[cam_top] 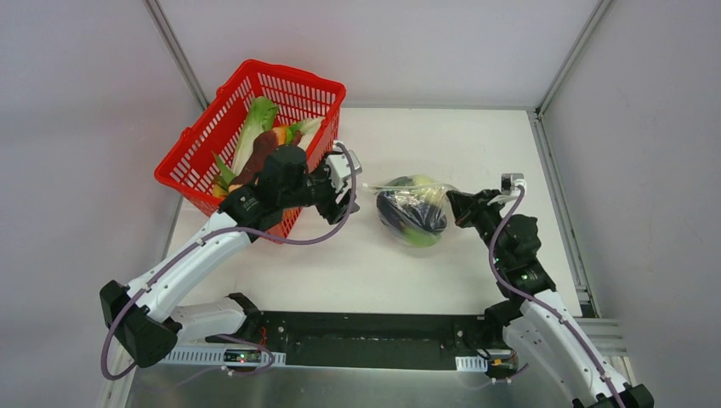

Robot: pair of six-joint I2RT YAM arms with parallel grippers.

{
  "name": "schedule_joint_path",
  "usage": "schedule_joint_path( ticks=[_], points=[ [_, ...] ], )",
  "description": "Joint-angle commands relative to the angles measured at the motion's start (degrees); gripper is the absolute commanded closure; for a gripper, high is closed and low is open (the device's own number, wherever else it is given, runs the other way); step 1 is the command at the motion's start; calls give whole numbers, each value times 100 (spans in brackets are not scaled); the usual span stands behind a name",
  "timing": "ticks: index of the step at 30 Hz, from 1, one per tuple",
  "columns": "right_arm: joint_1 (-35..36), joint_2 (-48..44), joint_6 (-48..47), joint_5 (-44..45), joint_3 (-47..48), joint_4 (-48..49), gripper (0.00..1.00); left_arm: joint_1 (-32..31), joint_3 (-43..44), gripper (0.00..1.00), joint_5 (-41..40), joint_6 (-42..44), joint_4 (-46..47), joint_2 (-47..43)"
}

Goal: Place the food in the zip-top bag and seal the zipper
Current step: Zip the zipper food storage bag at the center of the board, then place the zipper food storage bag at the center of the board.

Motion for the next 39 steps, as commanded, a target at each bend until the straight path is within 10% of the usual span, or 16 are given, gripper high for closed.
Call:
schedule_joint_path(
  ticks=[1, 15, 24, 28, 35, 39],
  points=[
    [-26, 234, -118, -127, 416, 598, 100, 66, -221, 30, -214, -673, 930, -439],
    [-290, 2425, -655, -671, 2805, 389, 100, 70, -692, 18, -1135, -1439, 1493, -1149],
    [-240, 1656, -828, -4658, 1679, -742, 99, 75, -1010, 15, -1521, -1543, 1609, -1483],
    [-227, 1037, -878, -5847, 1390, -1417, 43, 75, -928, 14, -1505, -1521, 1596, -1411],
    [-230, 219, -740, -5184, 1669, -845, 17, 75, -811, 14, -1381, -1559, 1564, -1289],
    [-231, 968, -403, -5059, 2156, -1072, 21, 75, -858, 14, -1246, -1631, 1531, -1286]
  ],
)
